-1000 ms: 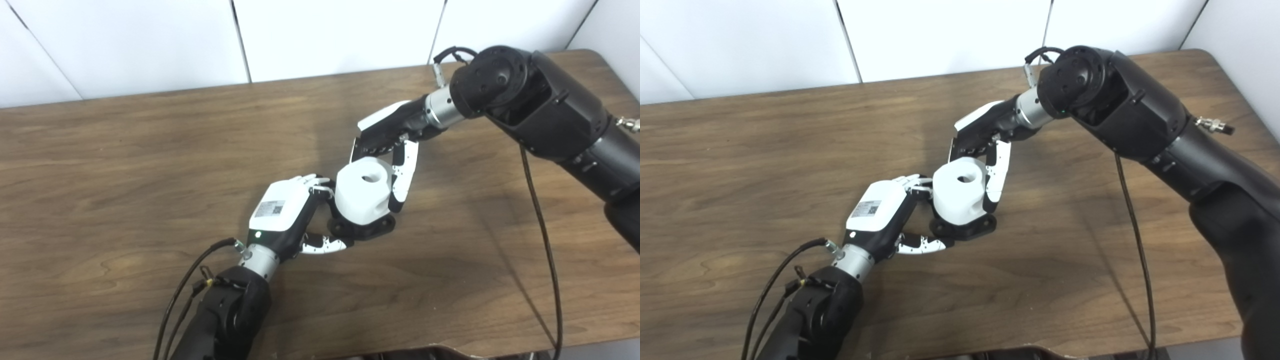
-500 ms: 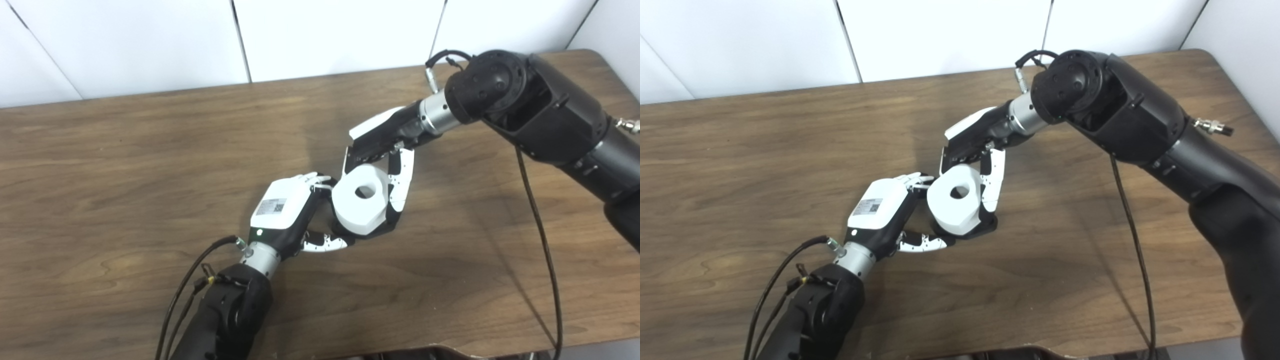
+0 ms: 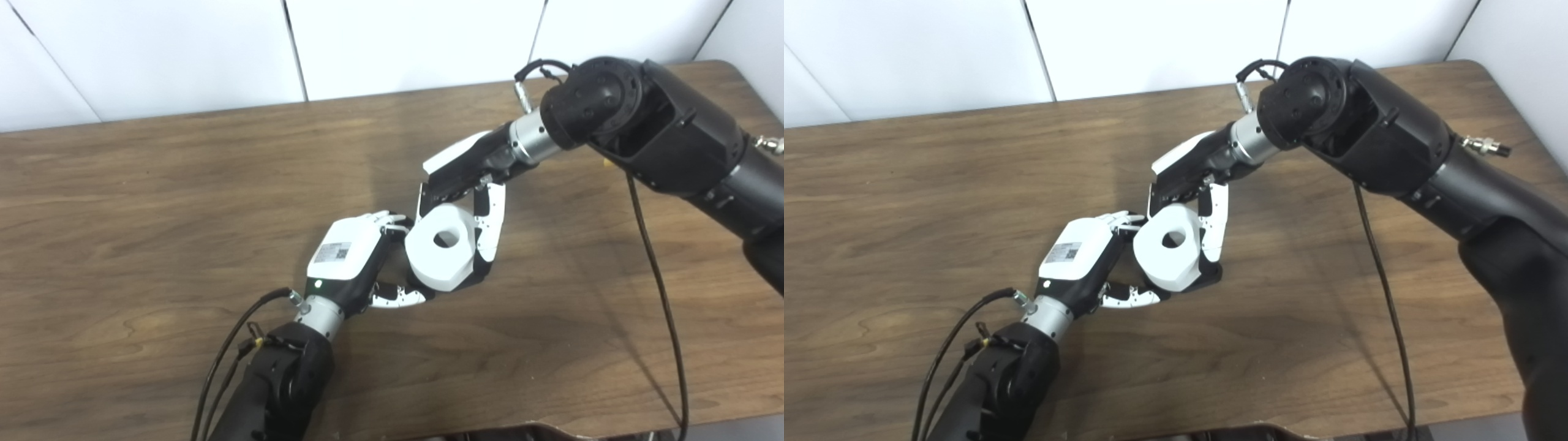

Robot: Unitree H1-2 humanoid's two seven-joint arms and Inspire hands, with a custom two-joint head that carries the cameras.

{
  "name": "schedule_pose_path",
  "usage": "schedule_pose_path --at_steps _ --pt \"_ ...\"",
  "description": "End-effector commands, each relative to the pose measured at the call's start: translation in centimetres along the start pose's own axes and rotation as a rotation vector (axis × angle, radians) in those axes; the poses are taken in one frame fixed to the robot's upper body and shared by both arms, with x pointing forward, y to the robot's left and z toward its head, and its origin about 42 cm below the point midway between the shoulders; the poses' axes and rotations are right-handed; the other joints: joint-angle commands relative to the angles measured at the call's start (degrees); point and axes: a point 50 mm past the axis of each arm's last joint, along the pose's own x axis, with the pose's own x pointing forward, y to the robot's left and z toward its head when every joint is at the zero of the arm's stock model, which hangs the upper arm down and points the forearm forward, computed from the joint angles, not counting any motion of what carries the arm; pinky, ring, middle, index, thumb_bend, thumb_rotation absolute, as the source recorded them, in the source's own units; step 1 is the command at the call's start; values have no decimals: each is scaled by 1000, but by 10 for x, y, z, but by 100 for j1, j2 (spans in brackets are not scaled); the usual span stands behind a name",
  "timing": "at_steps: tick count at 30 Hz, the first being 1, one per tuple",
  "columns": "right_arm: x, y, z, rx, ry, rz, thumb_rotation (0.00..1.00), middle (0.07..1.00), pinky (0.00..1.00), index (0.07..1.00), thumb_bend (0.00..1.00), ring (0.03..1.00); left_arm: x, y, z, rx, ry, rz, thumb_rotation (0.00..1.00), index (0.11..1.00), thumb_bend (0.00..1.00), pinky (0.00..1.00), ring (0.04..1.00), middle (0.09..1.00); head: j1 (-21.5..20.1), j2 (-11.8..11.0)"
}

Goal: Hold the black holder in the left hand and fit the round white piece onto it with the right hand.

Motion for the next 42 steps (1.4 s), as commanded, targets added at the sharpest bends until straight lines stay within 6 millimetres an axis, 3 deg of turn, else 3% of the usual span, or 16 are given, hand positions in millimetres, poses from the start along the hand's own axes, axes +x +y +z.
schedule_pose_path --at_steps 1,10,27,42 --pt "-22 -12 5 -31 31 53 142 802 911 486 511 842 0 -7 -5 8 28 -52 55 489 512 868 886 829 -6 19" --pt "-21 -10 -5 0 53 49 142 809 952 485 512 854 -2 -5 -4 8 28 -55 55 489 512 872 889 829 -8 47" --pt "-7 12 -16 41 53 -12 139 797 901 486 512 842 -2 -5 -3 12 26 -54 55 489 512 865 888 829 10 94" --pt "2 16 -9 36 26 0 139 796 876 485 511 837 0 -5 -2 7 31 -51 55 489 512 856 887 828 18 99"
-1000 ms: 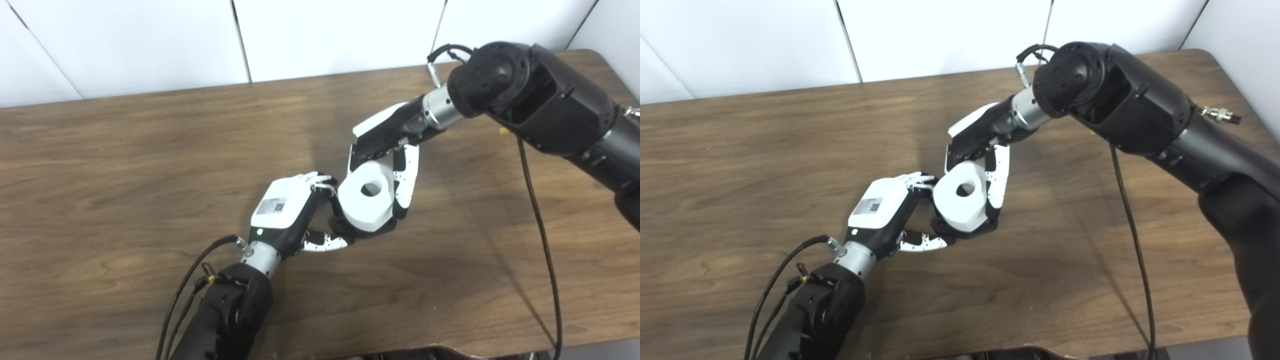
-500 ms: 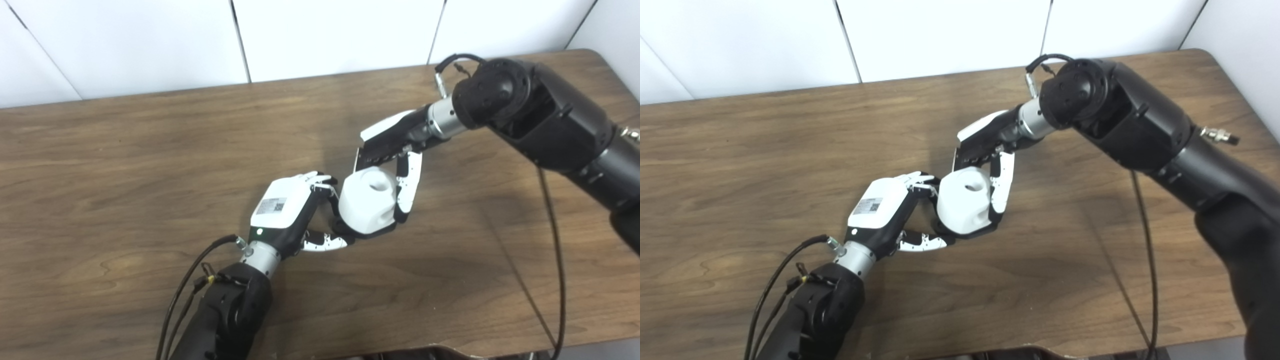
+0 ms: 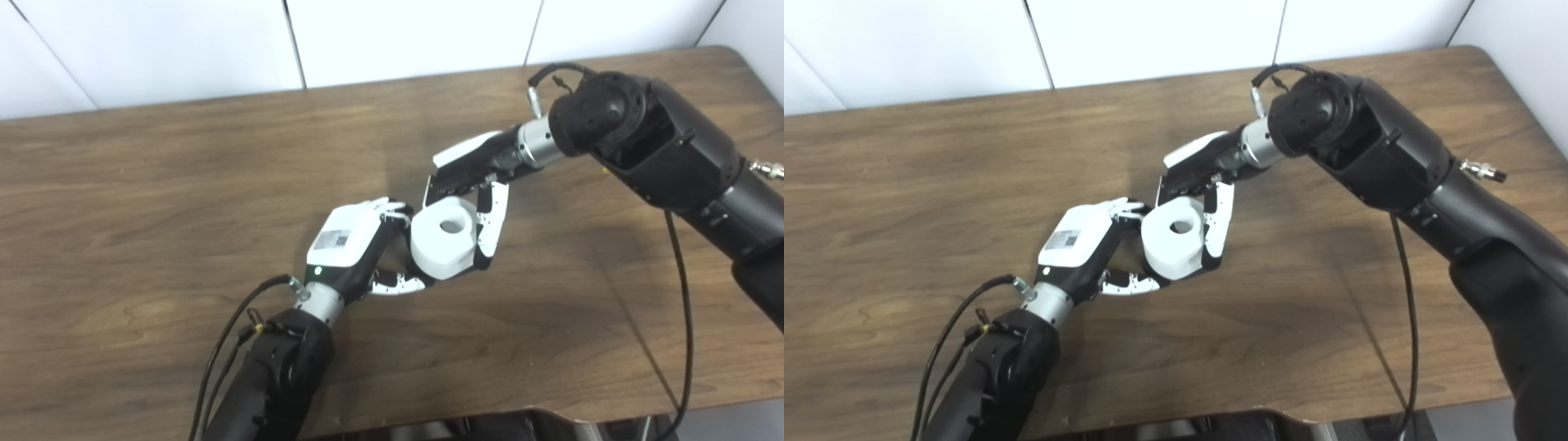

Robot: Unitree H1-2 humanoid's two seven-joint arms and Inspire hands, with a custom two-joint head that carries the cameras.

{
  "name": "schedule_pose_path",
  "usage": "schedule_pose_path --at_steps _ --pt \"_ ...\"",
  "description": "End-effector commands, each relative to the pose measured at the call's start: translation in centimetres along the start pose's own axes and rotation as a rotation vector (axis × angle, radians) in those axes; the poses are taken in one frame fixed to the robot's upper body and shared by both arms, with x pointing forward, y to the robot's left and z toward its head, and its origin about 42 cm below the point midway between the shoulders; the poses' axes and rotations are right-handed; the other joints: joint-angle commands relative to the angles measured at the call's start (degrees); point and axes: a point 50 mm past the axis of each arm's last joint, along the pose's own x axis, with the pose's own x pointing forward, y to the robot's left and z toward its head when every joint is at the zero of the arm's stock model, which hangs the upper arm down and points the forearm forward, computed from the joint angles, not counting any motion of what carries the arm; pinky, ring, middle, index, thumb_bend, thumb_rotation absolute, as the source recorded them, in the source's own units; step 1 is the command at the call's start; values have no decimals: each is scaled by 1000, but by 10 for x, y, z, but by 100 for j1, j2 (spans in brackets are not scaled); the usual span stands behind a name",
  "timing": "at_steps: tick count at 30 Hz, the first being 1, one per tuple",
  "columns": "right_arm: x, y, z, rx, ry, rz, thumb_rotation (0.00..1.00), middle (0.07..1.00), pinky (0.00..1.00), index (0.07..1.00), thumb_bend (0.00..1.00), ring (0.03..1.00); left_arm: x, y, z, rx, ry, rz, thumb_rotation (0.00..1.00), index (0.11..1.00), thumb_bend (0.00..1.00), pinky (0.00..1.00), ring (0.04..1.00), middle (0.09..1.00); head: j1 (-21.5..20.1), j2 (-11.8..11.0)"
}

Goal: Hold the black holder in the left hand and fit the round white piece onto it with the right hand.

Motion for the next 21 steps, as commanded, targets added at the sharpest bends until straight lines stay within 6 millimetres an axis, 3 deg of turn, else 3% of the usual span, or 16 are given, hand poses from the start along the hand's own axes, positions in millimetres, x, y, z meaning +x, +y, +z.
schedule_pose_path --at_steps 1,8,15,21 --pt "-12 -8 11 -43 -1 62 139 796 876 485 511 838 0 -6 -2 6 29 -46 55 489 512 855 887 828 -8 2" --pt "-15 -11 13 -53 11 27 140 796 887 485 513 844 0 -5 -2 3 31 -46 55 489 512 855 887 828 -8 2" --pt "-16 -13 10 -46 14 46 149 842 980 490 523 903 0 -5 -2 6 27 -45 55 489 512 853 883 825 -10 21" --pt "-17 -16 10 -53 25 56 156 858 999 492 522 925 0 -6 -3 2 30 -48 54 489 512 864 890 831 -13 19"
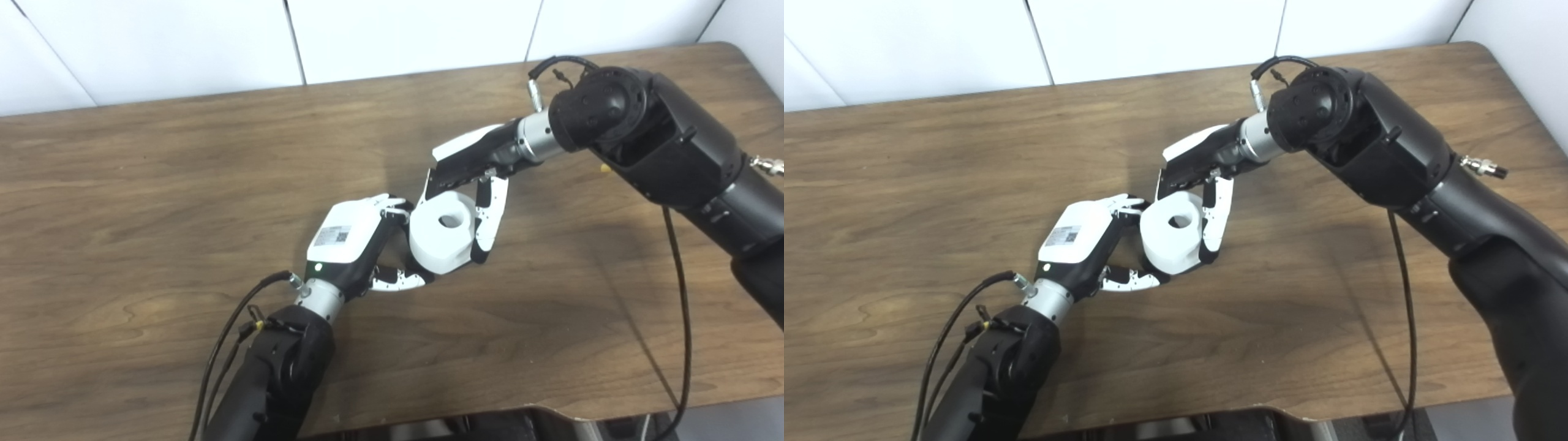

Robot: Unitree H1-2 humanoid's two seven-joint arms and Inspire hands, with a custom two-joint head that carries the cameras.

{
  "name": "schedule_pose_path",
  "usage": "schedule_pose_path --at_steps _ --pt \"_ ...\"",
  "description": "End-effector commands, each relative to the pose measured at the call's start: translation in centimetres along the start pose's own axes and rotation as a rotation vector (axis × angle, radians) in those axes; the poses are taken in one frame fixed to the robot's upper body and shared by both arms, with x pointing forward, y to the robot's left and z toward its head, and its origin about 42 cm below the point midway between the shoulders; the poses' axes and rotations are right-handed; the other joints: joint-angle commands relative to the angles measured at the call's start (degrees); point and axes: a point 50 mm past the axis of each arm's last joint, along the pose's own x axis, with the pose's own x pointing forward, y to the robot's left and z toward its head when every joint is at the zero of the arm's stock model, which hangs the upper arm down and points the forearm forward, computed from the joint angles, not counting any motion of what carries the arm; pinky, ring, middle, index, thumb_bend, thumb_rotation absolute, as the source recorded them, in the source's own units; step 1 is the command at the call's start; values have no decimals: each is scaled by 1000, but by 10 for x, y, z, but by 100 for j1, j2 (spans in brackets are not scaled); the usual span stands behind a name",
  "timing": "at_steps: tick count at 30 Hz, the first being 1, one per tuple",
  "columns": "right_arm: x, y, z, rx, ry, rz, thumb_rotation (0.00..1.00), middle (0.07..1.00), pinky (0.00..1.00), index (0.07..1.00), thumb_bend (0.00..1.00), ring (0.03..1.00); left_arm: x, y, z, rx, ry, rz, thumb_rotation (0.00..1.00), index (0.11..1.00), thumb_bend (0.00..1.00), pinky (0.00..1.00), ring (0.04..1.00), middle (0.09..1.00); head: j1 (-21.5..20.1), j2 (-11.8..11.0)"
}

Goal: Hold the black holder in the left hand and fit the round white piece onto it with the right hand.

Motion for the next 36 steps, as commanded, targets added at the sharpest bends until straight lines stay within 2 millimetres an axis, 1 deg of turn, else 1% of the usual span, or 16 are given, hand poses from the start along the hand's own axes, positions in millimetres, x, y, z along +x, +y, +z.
schedule_pose_path --at_steps 1,6,7,8,9,11,16,20,29,32,36 --pt "-15 -13 6 -29 11 68 157 859 1000 492 522 926 0 -6 -3 1 29 -51 54 489 512 865 891 831 2 0" --pt "-16 -14 7 -32 12 69 157 859 1000 492 522 922 0 -6 -3 3 29 -55 54 489 511 866 894 834 -3 -3" --pt "-16 -15 7 -34 14 69 214 858 998 539 721 922 0 -6 -3 2 29 -53 54 489 512 864 892 832 -3 -3" --pt "-16 -15 8 -37 14 71 244 858 997 563 823 921 0 -6 -3 3 28 -51 54 489 512 862 891 832 -5 5" --pt "-16 -16 8 -40 14 73 259 860 997 579 889 922 0 -6 -3 3 27 -50 54 489 512 860 889 830 -5 5" --pt "-17 -17 10 -51 20 76 265 861 990 596 937 919 0 -6 -4 1 27 -48 54 489 512 861 889 830 -2 6" --pt "-17 -19 12 -63 23 87 260 868 992 620 984 923 0 -6 -4 -1 27 -49 54 489 512 861 889 832 -2 6" --pt "-18 -20 13 -61 13 101 270 867 999 633 1000 925 0 -5 -4 3 26 -47 55 489 512 856 887 831 -2 17" --pt "-19 -23 13 -49 0 126 334 894 1000 672 1000 953 0 -6 -4 1 28 -46 54 489 512 851 886 831 8 4" --pt "-18 -24 13 -49 -2 131 390 906 1000 684 1000 972 0 -5 -4 3 29 -49 54 489 511 857 889 832 8 4" --pt "-18 -25 13 -43 -9 146 407 914 1000 690 1000 984 1 -6 -5 1 29 -45 54 489 512 851 886 830 7 2"
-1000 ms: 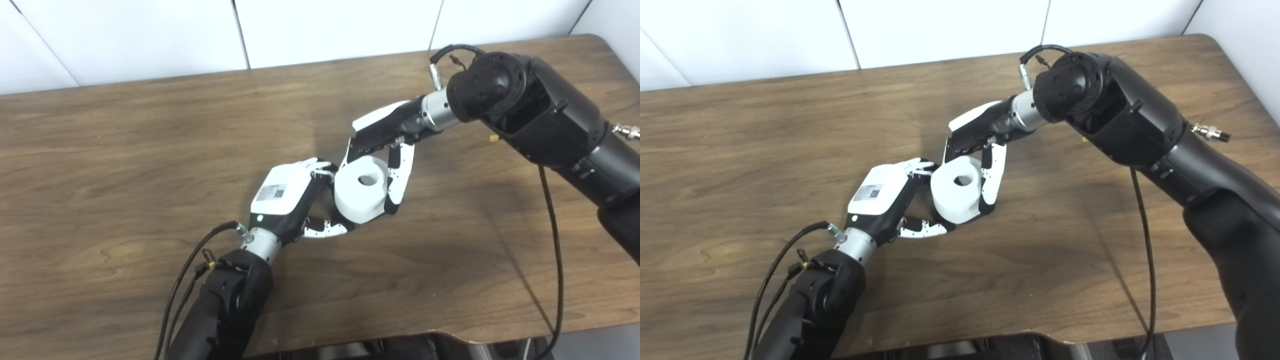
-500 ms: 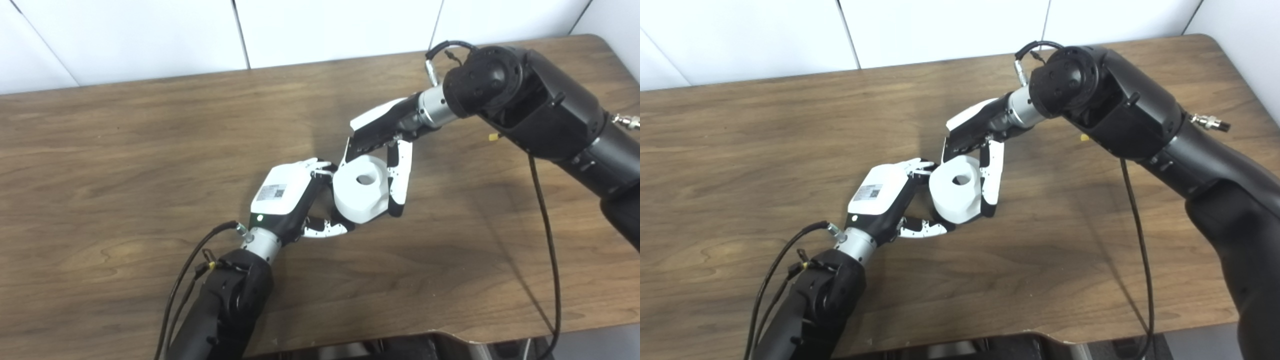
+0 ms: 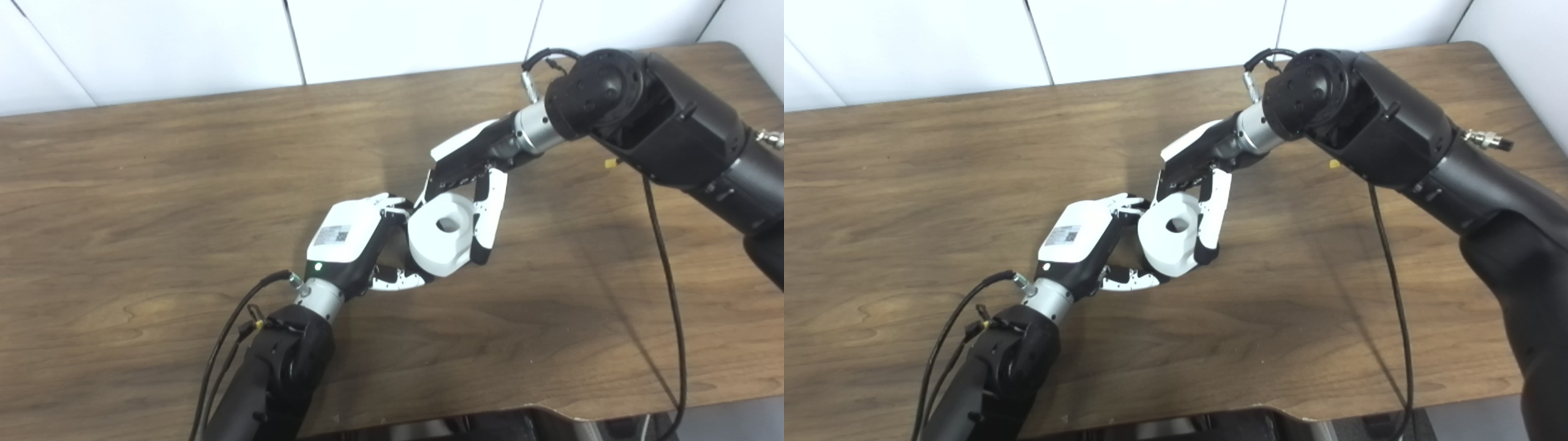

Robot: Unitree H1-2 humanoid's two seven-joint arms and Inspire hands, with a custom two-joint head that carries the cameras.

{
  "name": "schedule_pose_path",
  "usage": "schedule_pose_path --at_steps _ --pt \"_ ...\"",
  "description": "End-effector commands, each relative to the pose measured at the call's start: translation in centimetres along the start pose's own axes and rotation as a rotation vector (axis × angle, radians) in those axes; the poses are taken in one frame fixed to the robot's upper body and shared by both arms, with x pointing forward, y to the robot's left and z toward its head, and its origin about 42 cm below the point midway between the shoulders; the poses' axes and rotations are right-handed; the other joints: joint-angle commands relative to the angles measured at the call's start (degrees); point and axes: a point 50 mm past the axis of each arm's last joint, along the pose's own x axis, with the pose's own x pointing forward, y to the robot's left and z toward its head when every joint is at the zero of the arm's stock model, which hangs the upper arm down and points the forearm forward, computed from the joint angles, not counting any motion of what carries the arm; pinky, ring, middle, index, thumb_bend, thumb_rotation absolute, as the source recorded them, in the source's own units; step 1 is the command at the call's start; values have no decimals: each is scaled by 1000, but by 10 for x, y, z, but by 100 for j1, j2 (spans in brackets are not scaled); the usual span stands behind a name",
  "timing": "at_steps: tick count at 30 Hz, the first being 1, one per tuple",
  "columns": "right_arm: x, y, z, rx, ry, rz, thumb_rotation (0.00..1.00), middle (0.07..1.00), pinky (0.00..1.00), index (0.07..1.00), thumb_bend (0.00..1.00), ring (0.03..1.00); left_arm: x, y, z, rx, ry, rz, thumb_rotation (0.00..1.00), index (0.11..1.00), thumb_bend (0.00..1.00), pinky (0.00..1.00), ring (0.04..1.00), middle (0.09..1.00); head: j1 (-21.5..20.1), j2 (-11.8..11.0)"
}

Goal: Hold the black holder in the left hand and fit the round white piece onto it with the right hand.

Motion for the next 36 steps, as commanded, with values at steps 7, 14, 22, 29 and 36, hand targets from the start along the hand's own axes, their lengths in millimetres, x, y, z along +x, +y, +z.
schedule_pose_path --at_steps 7,14,22,29,36 --pt "-17 -17 10 -25 -3 51 473 984 1000 743 1000 1000 0 -7 -5 0 29 -45 54 489 511 858 888 831 -7 1" --pt "-16 -17 6 -3 -7 37 536 1000 1000 739 1000 1000 0 -7 -5 -3 29 -45 53 489 511 859 889 831 -7 1" --pt "-16 -18 4 8 -5 22 589 1000 1000 708 1000 1000 0 -7 -6 2 25 -43 53 489 511 859 886 828 -10 -3" --pt "-17 -20 4 11 -12 43 586 1000 1000 671 1000 1000 1 -7 -6 4 28 -43 54 489 512 858 886 830 -2 6" --pt "-17 -20 5 14 -22 49 597 1000 1000 652 1000 1000 1 -6 -5 0 31 -47 53 489 511 861 892 833 12 6"
